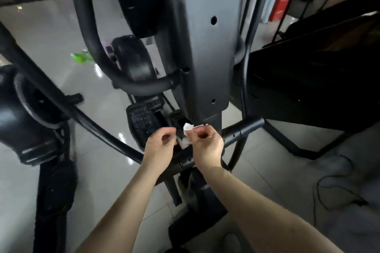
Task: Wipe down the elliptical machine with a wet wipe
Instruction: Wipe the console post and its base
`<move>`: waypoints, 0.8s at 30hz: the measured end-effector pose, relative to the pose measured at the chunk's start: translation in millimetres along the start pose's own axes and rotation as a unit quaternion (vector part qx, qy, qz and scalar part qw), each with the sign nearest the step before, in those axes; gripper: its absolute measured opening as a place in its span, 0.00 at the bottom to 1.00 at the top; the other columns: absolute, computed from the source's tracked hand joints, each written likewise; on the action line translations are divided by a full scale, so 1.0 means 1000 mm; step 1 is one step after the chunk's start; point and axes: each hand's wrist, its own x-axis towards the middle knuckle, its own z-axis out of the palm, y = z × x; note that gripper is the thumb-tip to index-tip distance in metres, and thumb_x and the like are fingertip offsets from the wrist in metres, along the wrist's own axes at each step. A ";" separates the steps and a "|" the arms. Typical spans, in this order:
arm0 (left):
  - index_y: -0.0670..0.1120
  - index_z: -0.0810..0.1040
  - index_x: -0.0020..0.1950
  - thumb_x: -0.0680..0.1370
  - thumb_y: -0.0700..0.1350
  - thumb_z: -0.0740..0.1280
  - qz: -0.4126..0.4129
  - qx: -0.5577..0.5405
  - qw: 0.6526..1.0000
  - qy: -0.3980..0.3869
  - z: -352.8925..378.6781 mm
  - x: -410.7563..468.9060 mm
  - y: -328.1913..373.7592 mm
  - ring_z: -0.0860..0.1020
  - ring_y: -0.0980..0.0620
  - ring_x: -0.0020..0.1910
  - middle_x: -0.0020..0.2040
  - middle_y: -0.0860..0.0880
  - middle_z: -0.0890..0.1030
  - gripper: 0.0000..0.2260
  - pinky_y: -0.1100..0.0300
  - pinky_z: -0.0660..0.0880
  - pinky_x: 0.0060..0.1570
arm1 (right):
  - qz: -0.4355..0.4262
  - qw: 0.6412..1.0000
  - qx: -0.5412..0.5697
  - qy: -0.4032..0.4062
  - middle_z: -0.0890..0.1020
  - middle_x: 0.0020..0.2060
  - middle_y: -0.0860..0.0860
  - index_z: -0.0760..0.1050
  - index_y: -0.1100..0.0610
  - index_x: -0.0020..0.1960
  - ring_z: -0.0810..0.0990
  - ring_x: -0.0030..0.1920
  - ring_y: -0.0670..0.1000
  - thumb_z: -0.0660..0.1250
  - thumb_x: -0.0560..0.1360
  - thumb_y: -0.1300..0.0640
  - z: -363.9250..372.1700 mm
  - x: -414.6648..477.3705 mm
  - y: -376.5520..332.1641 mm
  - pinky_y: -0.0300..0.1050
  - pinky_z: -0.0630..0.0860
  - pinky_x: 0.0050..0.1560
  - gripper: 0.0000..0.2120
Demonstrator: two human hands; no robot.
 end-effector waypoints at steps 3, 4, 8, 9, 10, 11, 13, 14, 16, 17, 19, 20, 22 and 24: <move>0.55 0.82 0.58 0.82 0.46 0.66 0.008 0.003 0.998 -0.060 -0.005 0.004 -0.007 0.82 0.59 0.50 0.51 0.58 0.84 0.08 0.64 0.77 0.52 | 0.027 0.996 -0.077 0.047 0.82 0.36 0.45 0.77 0.51 0.39 0.80 0.37 0.44 0.75 0.74 0.55 -0.001 -0.007 0.017 0.36 0.74 0.40 0.08; 0.55 0.82 0.58 0.82 0.46 0.66 0.013 0.006 0.997 -0.081 -0.006 0.004 -0.008 0.82 0.60 0.50 0.51 0.57 0.84 0.08 0.65 0.77 0.51 | 0.040 0.994 -0.092 0.053 0.82 0.36 0.45 0.77 0.51 0.39 0.80 0.38 0.45 0.75 0.74 0.56 -0.001 -0.012 0.021 0.38 0.74 0.40 0.08; 0.55 0.82 0.58 0.82 0.47 0.66 0.028 0.032 0.990 -0.134 -0.015 0.001 -0.009 0.81 0.60 0.51 0.48 0.56 0.84 0.08 0.65 0.76 0.51 | 0.047 0.989 -0.125 0.069 0.82 0.35 0.45 0.78 0.50 0.39 0.81 0.38 0.47 0.76 0.71 0.56 0.001 -0.015 0.012 0.36 0.75 0.36 0.07; 0.55 0.82 0.58 0.82 0.46 0.66 0.031 0.027 0.990 -0.139 -0.018 0.000 -0.008 0.81 0.59 0.51 0.48 0.56 0.84 0.08 0.65 0.76 0.51 | 0.040 0.990 -0.116 0.074 0.83 0.35 0.45 0.78 0.50 0.39 0.81 0.37 0.46 0.77 0.71 0.55 0.000 -0.014 0.006 0.35 0.74 0.36 0.07; 0.54 0.82 0.59 0.82 0.46 0.66 0.035 0.023 0.989 -0.140 -0.021 0.000 -0.006 0.81 0.59 0.51 0.49 0.55 0.84 0.09 0.66 0.76 0.50 | 0.024 0.991 -0.104 0.079 0.83 0.36 0.45 0.79 0.51 0.39 0.81 0.37 0.45 0.77 0.70 0.54 -0.001 -0.013 0.002 0.33 0.74 0.36 0.07; 0.53 0.82 0.60 0.82 0.45 0.66 0.040 0.018 0.989 -0.138 -0.025 0.000 -0.005 0.81 0.60 0.50 0.50 0.55 0.84 0.09 0.69 0.75 0.48 | 0.005 0.992 -0.092 0.082 0.83 0.36 0.45 0.79 0.51 0.40 0.81 0.37 0.44 0.78 0.71 0.54 -0.002 -0.013 -0.004 0.31 0.74 0.36 0.08; 0.51 0.82 0.60 0.82 0.43 0.65 0.045 0.001 0.990 -0.133 -0.030 0.000 -0.004 0.81 0.62 0.47 0.50 0.54 0.84 0.09 0.73 0.75 0.43 | -0.027 0.994 -0.065 0.084 0.84 0.37 0.46 0.79 0.52 0.41 0.81 0.38 0.43 0.78 0.71 0.55 -0.006 -0.010 -0.013 0.28 0.73 0.37 0.07; 0.50 0.82 0.60 0.82 0.42 0.65 0.043 -0.007 0.990 -0.133 -0.033 0.000 -0.003 0.81 0.63 0.47 0.51 0.54 0.84 0.09 0.74 0.75 0.43 | -0.038 0.994 -0.048 0.086 0.84 0.37 0.46 0.80 0.52 0.41 0.81 0.37 0.42 0.78 0.71 0.55 -0.010 -0.007 -0.017 0.28 0.74 0.38 0.07; 0.50 0.82 0.60 0.82 0.42 0.65 0.043 -0.005 0.990 -0.131 -0.037 0.000 -0.005 0.81 0.62 0.49 0.52 0.54 0.83 0.09 0.70 0.77 0.47 | -0.048 0.994 -0.016 0.094 0.85 0.38 0.47 0.81 0.52 0.44 0.82 0.38 0.41 0.77 0.72 0.56 -0.019 0.000 -0.023 0.31 0.76 0.42 0.05; 0.51 0.81 0.61 0.82 0.43 0.65 0.040 0.001 0.990 -0.132 -0.038 0.000 -0.005 0.81 0.61 0.51 0.53 0.55 0.83 0.10 0.70 0.76 0.47 | -0.050 0.994 0.003 0.099 0.85 0.39 0.47 0.81 0.52 0.46 0.83 0.39 0.41 0.76 0.73 0.57 -0.024 0.004 -0.025 0.34 0.78 0.43 0.04; 0.53 0.81 0.61 0.83 0.43 0.65 0.034 0.009 0.991 -0.130 -0.039 -0.001 -0.003 0.81 0.63 0.51 0.53 0.55 0.83 0.10 0.72 0.74 0.44 | -0.034 0.990 0.071 0.116 0.85 0.38 0.48 0.82 0.56 0.50 0.83 0.37 0.40 0.75 0.75 0.59 -0.036 0.012 -0.027 0.34 0.78 0.43 0.05; 0.53 0.81 0.61 0.83 0.43 0.65 0.032 0.008 0.991 -0.127 -0.039 -0.001 -0.003 0.81 0.65 0.50 0.53 0.56 0.83 0.10 0.74 0.74 0.43 | -0.018 0.986 0.107 0.125 0.85 0.37 0.48 0.82 0.57 0.51 0.83 0.36 0.40 0.74 0.76 0.60 -0.040 0.017 -0.029 0.33 0.77 0.42 0.05; 0.53 0.81 0.60 0.83 0.44 0.64 0.029 0.006 0.992 -0.122 -0.037 -0.004 -0.001 0.80 0.68 0.48 0.52 0.56 0.83 0.10 0.73 0.76 0.45 | -0.002 0.982 0.125 0.142 0.84 0.33 0.47 0.82 0.57 0.52 0.82 0.34 0.38 0.71 0.78 0.59 -0.039 0.021 -0.031 0.30 0.76 0.41 0.04; 0.54 0.81 0.60 0.83 0.44 0.64 0.027 0.008 0.993 -0.116 -0.032 -0.005 0.002 0.79 0.69 0.47 0.52 0.56 0.83 0.10 0.67 0.78 0.46 | -0.006 0.983 0.095 0.158 0.82 0.34 0.44 0.80 0.56 0.50 0.80 0.33 0.35 0.69 0.79 0.59 -0.029 0.017 -0.027 0.28 0.73 0.38 0.02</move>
